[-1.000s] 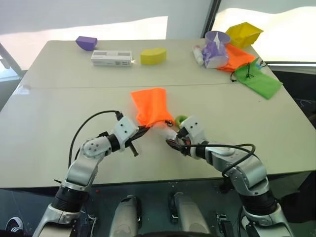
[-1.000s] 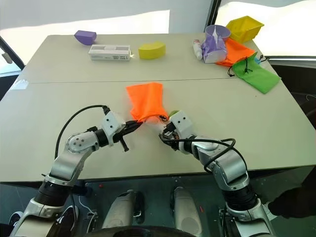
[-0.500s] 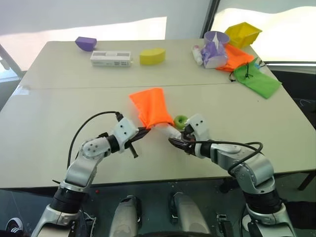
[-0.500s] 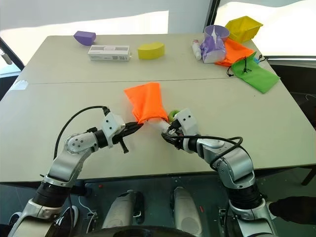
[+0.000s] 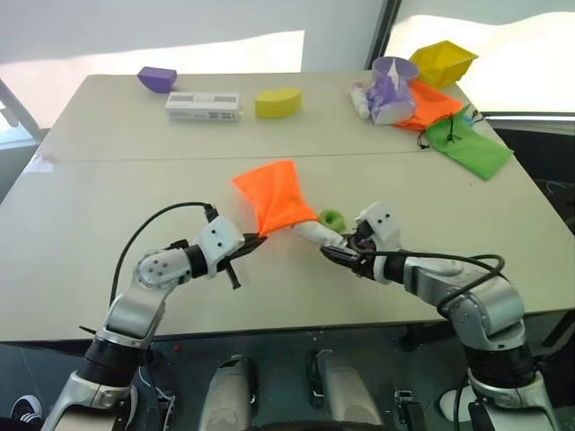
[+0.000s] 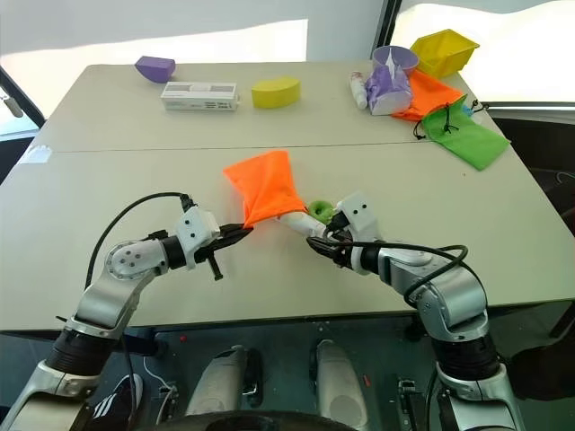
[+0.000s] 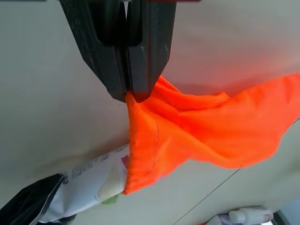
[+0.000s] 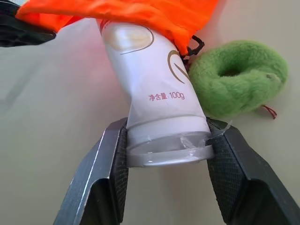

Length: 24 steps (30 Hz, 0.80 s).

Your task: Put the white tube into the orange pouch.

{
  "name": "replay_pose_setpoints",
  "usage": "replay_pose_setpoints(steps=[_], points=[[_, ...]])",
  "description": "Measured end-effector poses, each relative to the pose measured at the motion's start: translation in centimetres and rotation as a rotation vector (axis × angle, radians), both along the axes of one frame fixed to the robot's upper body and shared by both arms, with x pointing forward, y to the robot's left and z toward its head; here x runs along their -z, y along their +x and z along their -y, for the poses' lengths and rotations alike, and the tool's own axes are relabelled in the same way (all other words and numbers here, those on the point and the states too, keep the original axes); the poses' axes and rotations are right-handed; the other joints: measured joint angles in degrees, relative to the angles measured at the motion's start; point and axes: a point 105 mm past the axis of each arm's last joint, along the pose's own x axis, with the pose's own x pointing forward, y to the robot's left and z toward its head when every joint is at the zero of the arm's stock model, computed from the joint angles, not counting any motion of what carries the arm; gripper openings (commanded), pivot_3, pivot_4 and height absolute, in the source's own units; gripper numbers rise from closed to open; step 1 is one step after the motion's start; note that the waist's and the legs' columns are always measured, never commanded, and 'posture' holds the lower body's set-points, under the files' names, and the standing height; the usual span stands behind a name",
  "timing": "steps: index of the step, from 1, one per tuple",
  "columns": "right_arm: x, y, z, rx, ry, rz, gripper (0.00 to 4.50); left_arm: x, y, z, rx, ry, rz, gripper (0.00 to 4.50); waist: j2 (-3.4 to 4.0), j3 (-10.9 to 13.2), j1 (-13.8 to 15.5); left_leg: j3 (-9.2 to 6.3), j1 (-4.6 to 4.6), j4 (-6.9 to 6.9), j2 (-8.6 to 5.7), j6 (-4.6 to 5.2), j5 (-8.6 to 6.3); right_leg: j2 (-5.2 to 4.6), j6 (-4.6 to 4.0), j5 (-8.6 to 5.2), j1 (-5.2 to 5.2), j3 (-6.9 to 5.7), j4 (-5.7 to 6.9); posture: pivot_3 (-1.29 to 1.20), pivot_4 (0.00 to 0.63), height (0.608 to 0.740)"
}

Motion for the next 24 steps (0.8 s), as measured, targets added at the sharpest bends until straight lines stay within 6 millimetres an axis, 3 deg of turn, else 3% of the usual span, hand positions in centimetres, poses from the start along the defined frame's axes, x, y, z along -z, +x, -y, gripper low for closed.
replay_pose_setpoints(steps=[8, 13, 21, 24], points=[[1.2, -1.5, -1.5, -0.065, -0.050, 0.016, 1.81, -0.5, 0.0, 1.5, -0.005, -0.139, -0.059, 0.00, 0.00, 0.00, -0.03, -0.02, 0.02, 0.01, -0.01, 0.00, 0.00, 0.01, 0.01, 0.00, 0.00, 0.01, 0.06, 0.00, 0.150, 0.740], [1.5, -1.8, -0.2, -0.072, -0.108, 0.040, 1.81, -0.6, 0.1, 1.4, -0.021, -0.156, -0.071, 0.00, -0.01, 0.00, -0.05, -0.01, 0.06, 0.04, -0.02, 0.00, 0.00, 0.01, 0.00, 0.00, 0.03, 0.03, 0.06, 0.00, 0.150, 0.740], [0.5, -1.9, 0.6, -0.067, -0.049, 0.049, 1.81, -0.7, -0.1, 1.0, -0.010, -0.149, -0.076, 0.00, -0.01, 0.00, -0.03, -0.02, 0.12, 0.04, -0.01, 0.00, 0.00, 0.03, -0.01, -0.01, 0.04, 0.05, 0.15, 0.00, 0.150, 0.740], [0.4, -1.8, 0.1, -0.069, -0.021, 0.047, 1.81, -0.7, -0.1, 1.0, -0.010, -0.150, -0.077, 0.00, -0.01, 0.00, -0.07, -0.02, 0.13, 0.04, -0.02, 0.00, 0.00, 0.03, -0.02, -0.01, 0.04, 0.05, 0.15, 0.00, 0.150, 0.740]])
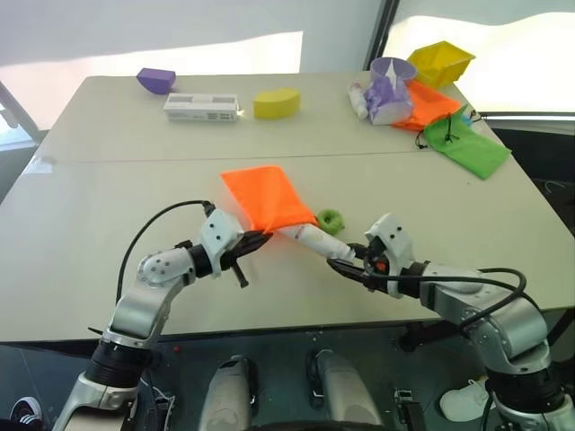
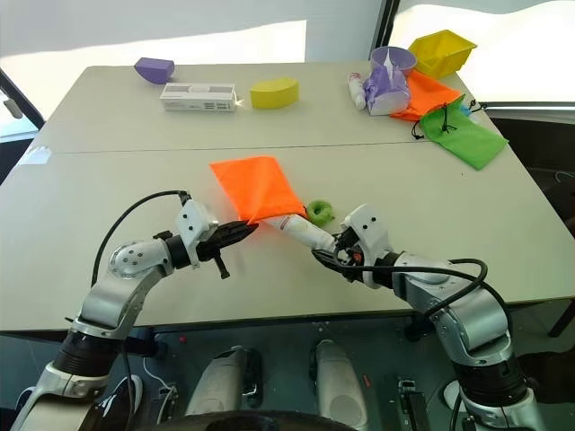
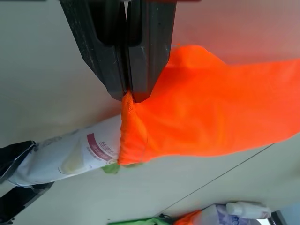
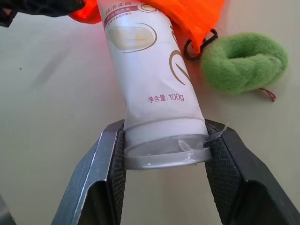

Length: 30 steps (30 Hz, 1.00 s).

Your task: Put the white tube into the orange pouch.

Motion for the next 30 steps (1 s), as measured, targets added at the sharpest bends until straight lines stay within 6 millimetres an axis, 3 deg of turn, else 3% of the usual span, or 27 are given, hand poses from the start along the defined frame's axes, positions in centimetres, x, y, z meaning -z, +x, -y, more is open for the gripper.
replay_pose_setpoints(steps=[5, 11, 18, 22, 26, 30], points=[[0.5, 0.8, -2.8, 0.025, 0.009, 0.019, 1.81, -0.3, -0.1, 0.3, 0.003, -0.009, 0.012, 0.00, 0.00, 0.00, -0.07, -0.01, 0.04, 0.00, 0.00, 0.00, 0.00, 0.02, -0.01, 0.00, -0.03, 0.01, 0.11, 0.00, 0.150, 0.740], [1.0, 1.7, -3.5, 0.077, -0.020, 0.032, 1.81, 0.1, -0.1, 0.0, -0.019, -0.008, -0.006, 0.00, 0.00, 0.00, 0.03, 0.05, 0.02, 0.01, -0.02, -0.01, 0.01, -0.03, 0.00, 0.00, -0.01, 0.05, 0.05, 0.00, 0.150, 0.740], [1.1, 1.9, -3.2, 0.079, -0.032, 0.029, 1.81, 0.1, -0.1, 0.0, -0.022, -0.007, -0.006, 0.00, 0.00, 0.00, 0.03, 0.03, 0.03, 0.01, -0.01, -0.01, 0.00, 0.00, 0.00, -0.01, -0.03, 0.04, 0.08, 0.00, 0.150, 0.740], [0.9, 1.8, -2.2, 0.058, -0.058, 0.031, 1.81, 0.1, -0.1, 0.0, -0.020, -0.008, -0.005, 0.00, 0.00, 0.00, 0.04, 0.04, 0.03, 0.01, -0.02, -0.01, 0.00, -0.03, 0.00, 0.00, -0.02, 0.04, 0.06, 0.00, 0.150, 0.740], [1.0, 0.7, -0.4, 0.017, -0.081, 0.018, 1.81, 0.1, -0.2, 0.0, -0.021, -0.010, -0.004, 0.00, 0.00, 0.00, 0.16, 0.03, 0.00, 0.01, -0.03, -0.01, 0.00, -0.04, 0.02, -0.02, 0.01, 0.04, 0.00, 0.00, 0.150, 0.740], [0.7, -0.3, -0.8, -0.035, -0.048, 0.006, 1.81, 0.0, -0.2, 0.1, -0.019, -0.011, 0.003, 0.00, -0.01, 0.00, -0.23, -0.01, 0.05, 0.00, -0.02, -0.01, 0.00, 0.02, 0.01, -0.02, -0.01, 0.06, 0.04, 0.00, 0.150, 0.740]])
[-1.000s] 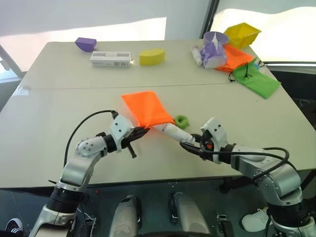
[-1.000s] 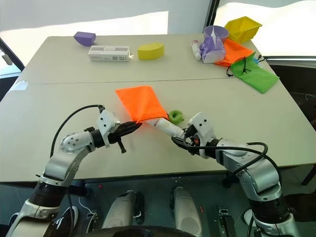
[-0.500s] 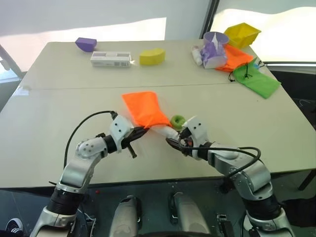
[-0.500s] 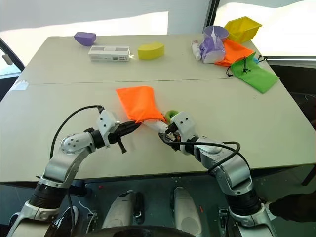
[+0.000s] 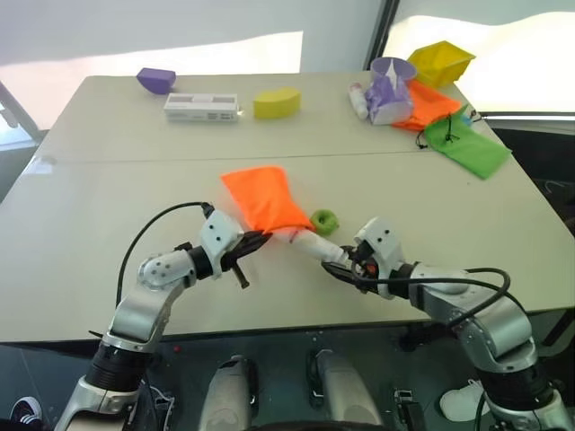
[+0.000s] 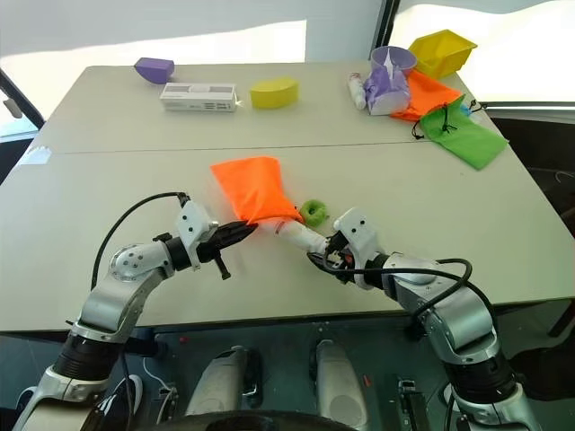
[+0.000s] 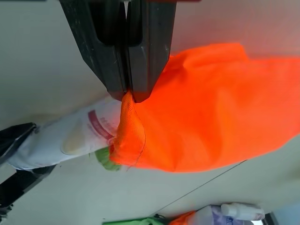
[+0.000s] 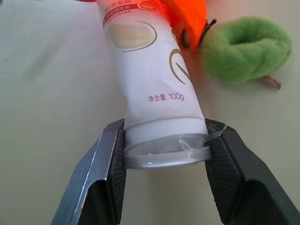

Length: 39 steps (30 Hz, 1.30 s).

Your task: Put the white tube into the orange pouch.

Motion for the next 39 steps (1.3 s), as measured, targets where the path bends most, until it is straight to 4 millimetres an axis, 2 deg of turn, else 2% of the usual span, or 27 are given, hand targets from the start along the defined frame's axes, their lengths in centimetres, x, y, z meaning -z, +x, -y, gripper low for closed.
replay_pose_setpoints(steps=[5, 9, 16, 20, 26, 31, 34, 39], points=[[-0.6, 0.8, 0.5, 0.070, 0.037, 0.025, 1.81, -0.1, -0.2, -0.3, 0.011, 0.009, 0.001, 0.00, -0.01, -0.01, 0.19, -0.01, 0.04, 0.00, 0.00, 0.00, 0.00, -0.01, -0.04, 0.02, 0.02, -0.01, 0.03, 0.00, 0.150, 0.740], [-0.4, 1.1, -0.8, 0.096, 0.088, 0.016, 1.81, -0.5, -0.5, -0.3, 0.024, 0.005, 0.011, 0.00, -0.01, -0.01, 0.16, 0.00, 0.03, 0.00, 0.01, 0.00, 0.00, -0.01, -0.05, 0.03, 0.00, 0.00, 0.03, 0.00, 0.150, 0.740], [0.2, 1.2, -2.2, 0.099, 0.058, 0.017, 1.81, -0.6, -0.4, -0.2, 0.006, -0.011, 0.011, 0.00, -0.01, -0.01, 0.24, 0.02, -0.03, 0.00, 0.00, 0.00, 0.00, -0.03, -0.03, 0.02, -0.01, 0.00, -0.03, 0.00, 0.150, 0.740], [-0.3, 2.0, -3.0, 0.123, 0.087, 0.025, 1.81, -0.7, -0.4, -0.2, -0.006, -0.018, 0.011, 0.00, -0.01, -0.01, 0.05, 0.02, -0.01, 0.00, 0.01, 0.00, 0.00, -0.02, -0.04, 0.03, -0.01, 0.00, 0.00, 0.00, 0.150, 0.740], [0.2, 2.8, -3.9, 0.140, 0.072, 0.003, 1.81, -0.6, -0.3, -0.4, -0.029, -0.021, 0.006, 0.00, -0.01, -0.01, 0.12, 0.02, -0.01, -0.01, 0.01, 0.00, 0.00, -0.01, -0.04, 0.02, -0.04, 0.00, 0.03, 0.00, 0.150, 0.740], [-0.1, 3.8, -4.6, 0.145, 0.062, 0.015, 1.81, -0.7, -0.1, -0.6, -0.051, -0.026, 0.011, 0.00, -0.01, -0.01, 0.08, 0.03, -0.01, -0.01, 0.00, 0.00, 0.00, -0.01, -0.04, 0.02, -0.05, 0.01, 0.03, 0.00, 0.150, 0.740], [-0.1, 3.9, -4.3, 0.152, 0.047, 0.021, 1.81, -0.7, -0.1, -0.5, -0.047, -0.028, 0.012, 0.00, -0.01, -0.01, 0.29, 0.02, -0.04, -0.02, 0.01, 0.00, 0.00, -0.02, -0.02, 0.01, -0.05, -0.01, 0.02, 0.00, 0.150, 0.740], [0.0, 3.1, -1.7, 0.150, 0.000, 0.027, 1.81, -0.8, -0.4, -0.3, -0.022, -0.024, 0.022, 0.00, -0.01, -0.01, 0.27, 0.07, -0.11, -0.02, -0.02, 0.00, 0.00, -0.10, 0.00, 0.00, -0.03, 0.00, -0.14, 0.00, 0.150, 0.740]])
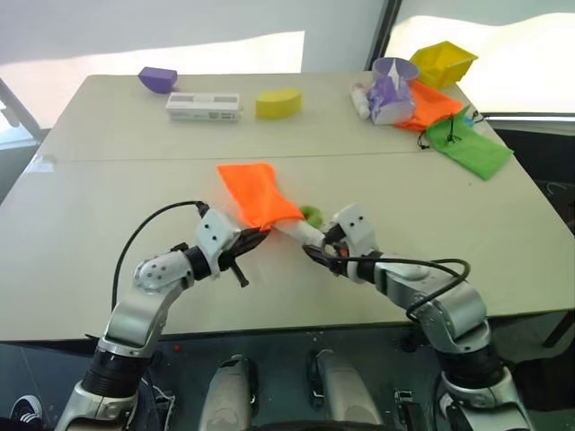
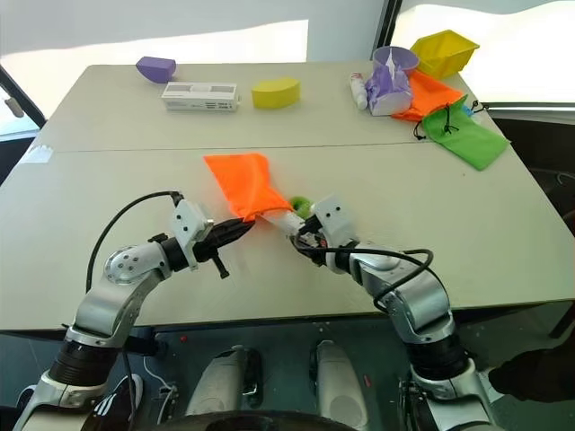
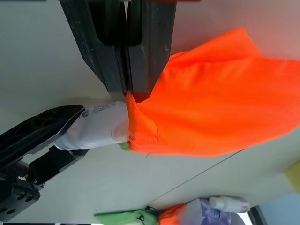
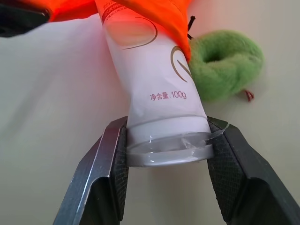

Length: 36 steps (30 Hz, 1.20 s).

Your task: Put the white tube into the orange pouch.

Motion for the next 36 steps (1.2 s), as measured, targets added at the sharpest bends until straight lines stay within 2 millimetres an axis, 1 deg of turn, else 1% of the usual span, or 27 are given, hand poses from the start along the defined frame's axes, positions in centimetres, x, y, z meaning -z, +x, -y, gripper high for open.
replay_pose_setpoints(steps=[3, 6, 9, 14, 18, 21, 24, 27, 30, 33, 36], points=[[-0.2, -0.2, 1.3, 0.014, 0.000, -0.005, 1.81, 0.0, 0.0, -0.1, 0.002, 0.004, 0.004, 0.00, 0.00, 0.00, -0.08, -0.03, 0.01, 0.00, 0.01, 0.00, 0.00, 0.05, -0.01, 0.01, -0.01, 0.00, 0.01, 0.00, 0.150, 0.740], [-0.3, -0.5, 1.3, 0.015, 0.016, -0.013, 1.81, 0.1, -0.1, -0.3, 0.002, 0.006, -0.004, 0.00, 0.00, 0.00, -0.15, -0.07, 0.06, -0.05, 0.04, 0.00, 0.00, 0.11, -0.01, 0.00, -0.03, -0.01, 0.09, 0.00, 0.150, 0.740], [-0.1, -0.6, 0.2, 0.018, 0.042, -0.027, 1.81, 0.1, -0.2, -0.2, 0.011, 0.002, -0.007, 0.00, 0.00, 0.00, -0.25, -0.08, 0.09, -0.05, 0.05, 0.00, 0.00, 0.14, -0.02, 0.00, -0.04, 0.00, 0.16, 0.00, 0.150, 0.740], [-0.4, -0.2, -2.3, -0.004, 0.050, -0.015, 1.81, 0.2, -0.3, 0.0, 0.017, -0.001, -0.010, 0.00, 0.00, 0.00, -0.21, -0.05, 0.09, -0.04, 0.04, 0.00, 0.00, 0.07, -0.03, 0.01, -0.03, 0.00, 0.14, 0.00, 0.150, 0.740], [-0.3, 0.7, -3.9, -0.013, 0.064, -0.031, 1.81, 0.3, -0.3, -0.2, 0.004, 0.002, -0.013, 0.00, 0.00, 0.00, -0.30, -0.03, 0.06, -0.04, 0.03, 0.00, 0.00, 0.07, -0.03, 0.01, -0.05, 0.01, 0.12, 0.00, 0.150, 0.740], [-0.3, 1.4, -4.3, -0.016, 0.026, -0.019, 1.81, 0.4, -0.3, -0.3, 0.002, 0.006, -0.014, 0.00, 0.00, 0.00, -0.25, -0.03, 0.06, -0.05, 0.04, 0.00, 0.00, 0.08, -0.02, 0.00, -0.05, 0.00, 0.11, 0.00, 0.150, 0.740], [0.0, 1.8, -4.5, -0.042, -0.064, 0.027, 1.81, 0.4, -0.3, -0.3, 0.002, 0.006, -0.014, 0.00, 0.00, 0.00, -0.23, -0.01, 0.05, -0.05, 0.03, 0.00, 0.00, 0.06, -0.02, 0.00, -0.05, 0.00, 0.09, 0.00, 0.150, 0.740], [0.0, 1.8, -4.1, -0.066, -0.087, 0.043, 1.81, 0.4, -0.4, -0.3, 0.004, 0.008, -0.014, 0.00, 0.00, 0.00, -0.22, -0.01, 0.05, -0.05, 0.04, 0.00, 0.00, 0.06, -0.02, 0.00, -0.04, 0.00, 0.08, 0.00, 0.150, 0.740], [-0.3, 1.6, -2.5, -0.088, -0.144, 0.069, 1.81, 0.4, -0.7, -0.4, 0.011, 0.021, -0.010, 0.00, 0.00, 0.00, -0.08, -0.01, 0.04, -0.05, 0.04, 0.00, 0.00, 0.04, -0.02, 0.00, -0.04, 0.00, 0.04, 0.00, 0.150, 0.740], [-0.4, 1.6, -1.3, -0.117, -0.201, 0.096, 1.81, 0.5, -1.0, -0.7, 0.014, 0.032, -0.014, 0.00, 0.00, 0.00, -0.13, -0.01, 0.05, -0.05, 0.04, 0.00, 0.00, 0.05, -0.02, 0.00, -0.04, 0.00, 0.02, 0.00, 0.150, 0.740], [-0.6, 1.4, -1.3, -0.162, -0.235, 0.128, 1.81, 0.6, -1.2, -0.8, 0.024, 0.041, -0.016, 0.00, 0.00, 0.00, -0.28, -0.03, 0.05, -0.07, 0.05, 0.00, 0.00, 0.08, -0.02, 0.00, -0.05, 0.00, 0.03, 0.00, 0.150, 0.740]])
